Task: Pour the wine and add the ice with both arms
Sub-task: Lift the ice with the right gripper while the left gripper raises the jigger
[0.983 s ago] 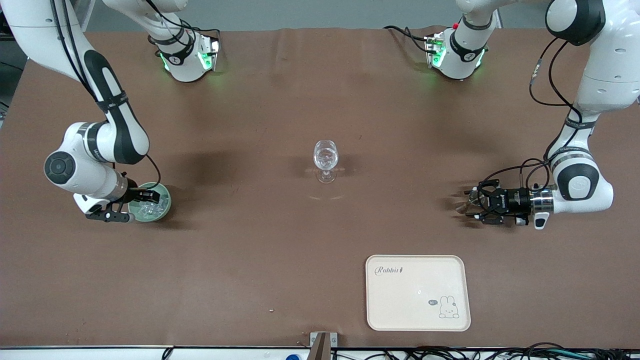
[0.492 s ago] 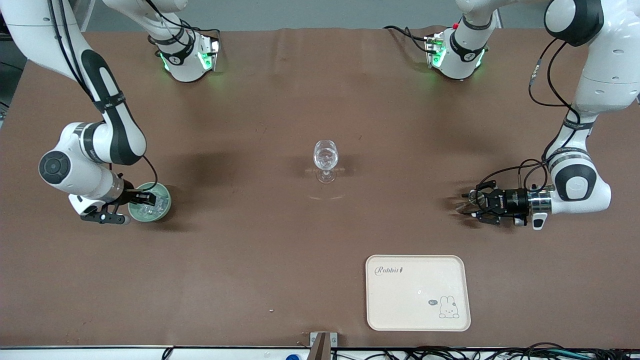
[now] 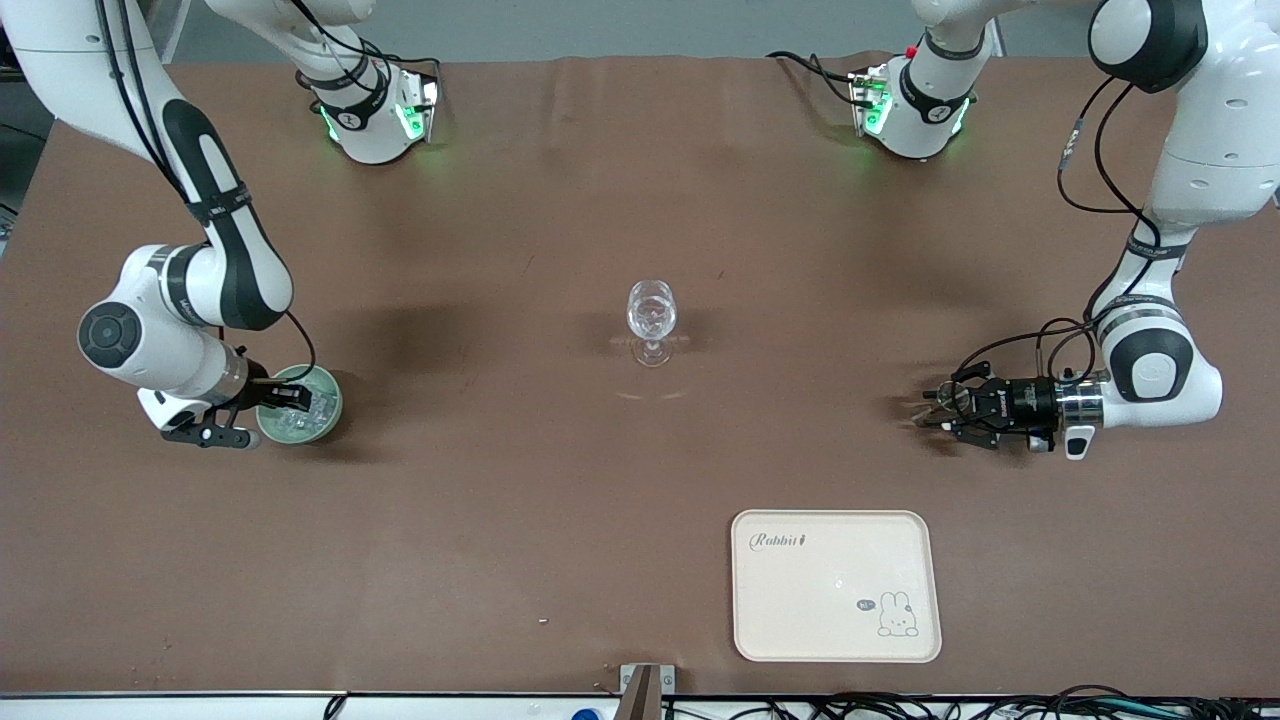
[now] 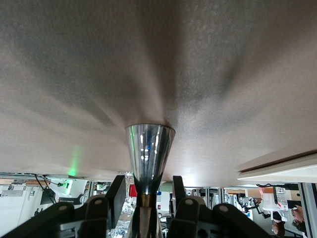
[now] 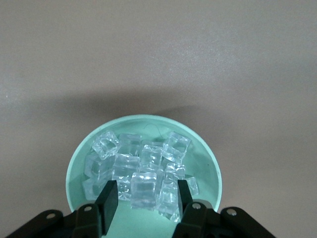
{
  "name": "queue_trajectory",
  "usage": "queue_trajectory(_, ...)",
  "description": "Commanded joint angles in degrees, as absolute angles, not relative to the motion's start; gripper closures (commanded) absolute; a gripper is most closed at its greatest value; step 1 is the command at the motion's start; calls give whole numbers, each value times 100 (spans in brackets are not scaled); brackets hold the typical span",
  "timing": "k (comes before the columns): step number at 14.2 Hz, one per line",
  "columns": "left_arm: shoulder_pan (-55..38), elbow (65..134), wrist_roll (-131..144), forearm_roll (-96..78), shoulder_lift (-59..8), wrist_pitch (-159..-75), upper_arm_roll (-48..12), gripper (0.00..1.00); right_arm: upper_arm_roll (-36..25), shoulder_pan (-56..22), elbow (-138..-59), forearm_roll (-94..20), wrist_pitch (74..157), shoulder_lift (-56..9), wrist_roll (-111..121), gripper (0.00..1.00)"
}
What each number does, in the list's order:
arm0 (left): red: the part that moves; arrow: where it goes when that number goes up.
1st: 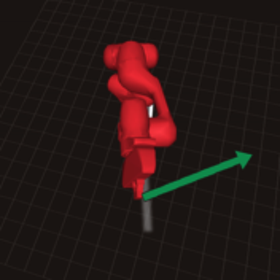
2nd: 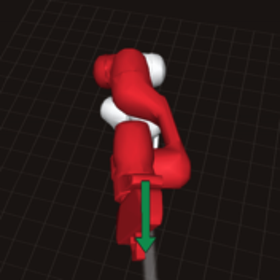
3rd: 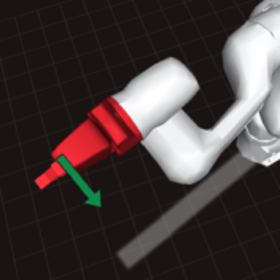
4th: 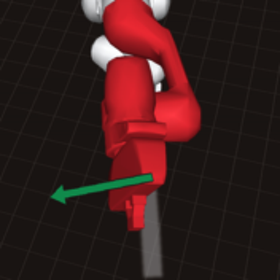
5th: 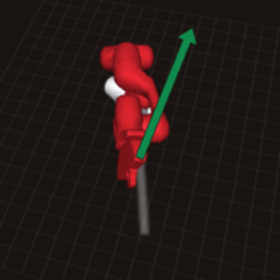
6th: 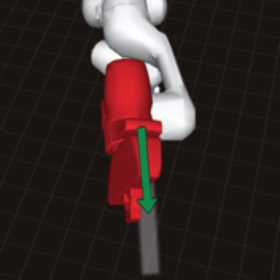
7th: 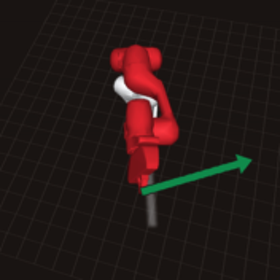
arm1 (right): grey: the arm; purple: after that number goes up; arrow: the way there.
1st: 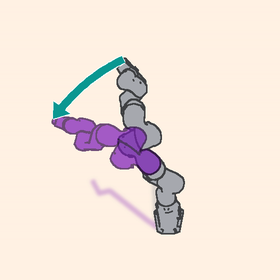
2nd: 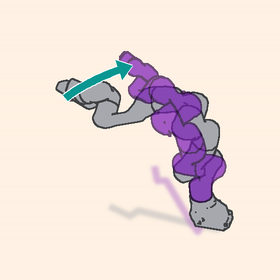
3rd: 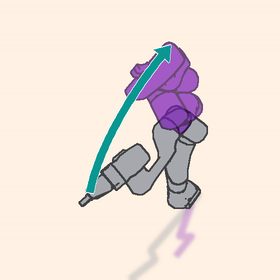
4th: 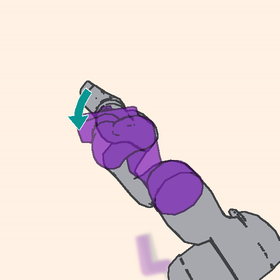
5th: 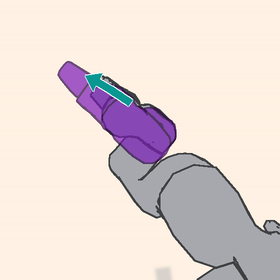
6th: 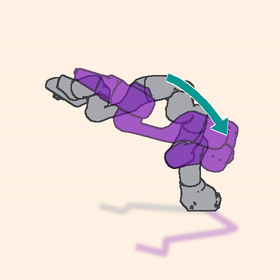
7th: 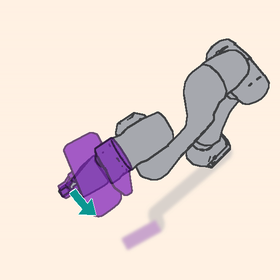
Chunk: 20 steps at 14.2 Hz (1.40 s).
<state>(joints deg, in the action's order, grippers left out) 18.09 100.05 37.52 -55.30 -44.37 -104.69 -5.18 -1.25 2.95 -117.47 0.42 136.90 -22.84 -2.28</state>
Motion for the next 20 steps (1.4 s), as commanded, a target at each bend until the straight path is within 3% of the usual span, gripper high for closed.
queue_trajectory(1, 1811, 10037, 3683, -5642, -4421, -10494, -527, 67, -79, 343, -11821, 97, 13711, -2241, -229, 43)
queue_trajectory(6, 1819, 10028, 3735, -5634, -4412, -10424, -527, 83, -88, 334, -11830, 97, 13711, -2268, -229, 44)
queue_trajectory(8, 1811, 10002, 3744, -5634, -4395, -10345, -527, 90, -79, 325, -11830, 88, 13711, -2285, -229, 48)
queue_trajectory(10, 1811, 9958, 3753, -5625, -4377, -10292, -527, 96, -79, 325, -11830, 97, 13711, -2294, -229, 57)
queue_trajectory(13, 1845, 9871, 3762, -5634, -4359, -10109, -650, 99, -79, 334, -11830, 88, 13711, -2294, -229, 90)
queue_trajectory(14, 1846, 9827, 3770, -5634, -4351, -10020, -668, 99, -79, 334, -11821, 88, 13702, -2294, -229, 95)
queue_trajectory(20, 1855, 9852, 4349, -5730, -4044, -9940, -1203, 99, -88, 316, -11725, 88, 13605, -2198, -246, 99)
